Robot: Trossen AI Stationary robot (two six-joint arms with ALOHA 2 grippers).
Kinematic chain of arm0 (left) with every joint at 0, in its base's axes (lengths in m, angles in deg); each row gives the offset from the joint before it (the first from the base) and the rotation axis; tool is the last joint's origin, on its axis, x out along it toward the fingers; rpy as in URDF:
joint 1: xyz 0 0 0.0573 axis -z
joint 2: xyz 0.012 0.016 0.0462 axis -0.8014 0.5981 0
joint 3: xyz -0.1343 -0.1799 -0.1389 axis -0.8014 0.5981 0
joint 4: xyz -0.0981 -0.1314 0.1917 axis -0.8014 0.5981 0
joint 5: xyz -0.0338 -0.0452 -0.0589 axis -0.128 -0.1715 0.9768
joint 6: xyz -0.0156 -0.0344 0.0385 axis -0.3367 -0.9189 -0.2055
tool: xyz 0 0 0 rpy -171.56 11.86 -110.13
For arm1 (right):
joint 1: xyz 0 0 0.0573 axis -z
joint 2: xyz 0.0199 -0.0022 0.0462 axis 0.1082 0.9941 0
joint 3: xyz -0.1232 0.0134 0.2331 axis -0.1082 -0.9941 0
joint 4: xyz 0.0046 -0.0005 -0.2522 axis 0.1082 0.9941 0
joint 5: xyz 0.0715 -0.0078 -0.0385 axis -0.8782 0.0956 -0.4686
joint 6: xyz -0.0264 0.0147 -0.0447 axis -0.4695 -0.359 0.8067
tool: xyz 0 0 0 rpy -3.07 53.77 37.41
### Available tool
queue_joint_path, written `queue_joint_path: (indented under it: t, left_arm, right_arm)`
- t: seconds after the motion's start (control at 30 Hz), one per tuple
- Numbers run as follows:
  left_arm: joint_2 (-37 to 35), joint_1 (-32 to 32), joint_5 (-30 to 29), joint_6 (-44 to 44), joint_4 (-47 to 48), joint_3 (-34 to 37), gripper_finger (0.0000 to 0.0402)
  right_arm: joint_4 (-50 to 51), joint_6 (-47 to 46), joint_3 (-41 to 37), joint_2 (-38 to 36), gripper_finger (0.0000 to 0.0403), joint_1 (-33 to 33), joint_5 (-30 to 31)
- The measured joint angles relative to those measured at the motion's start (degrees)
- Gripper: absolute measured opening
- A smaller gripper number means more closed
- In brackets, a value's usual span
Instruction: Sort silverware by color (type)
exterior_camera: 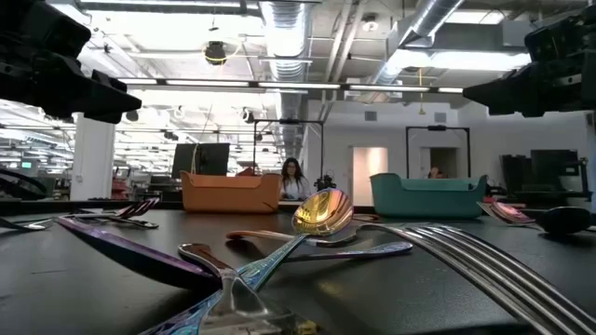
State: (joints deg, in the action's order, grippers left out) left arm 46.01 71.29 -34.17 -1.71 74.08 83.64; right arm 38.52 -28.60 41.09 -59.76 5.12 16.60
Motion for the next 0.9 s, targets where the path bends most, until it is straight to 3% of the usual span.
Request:
queue_joint_path:
  t: [0.27,0.57,0.77,0.9]
  left_arm:
    - [-0.01,0.01,-0.36,9.74,-0.01,0.00,0.0073]
    - [-0.01,0.01,-0.40,9.35,-0.03,0.02,0.0073]
    - [0.01,-0.12,-0.98,5.57,-1.95,0.02,0.0073]
    - [-0.04,-1.15,-6.57,6.33,-9.93,0.02,0.0073]
  right_arm:
    - [0.01,0.00,-0.01,0.01,0.0022,0.00,0.00]
    - [-3.97,5.09,0.01,0.01,0.0022,0.00,-0.12]
    - [-10.78,-14.26,0.01,-0.01,0.0022,-1.12,-0.05]
    - [-11.85,-15.50,0.01,-0.01,0.0022,-1.11,4.10]
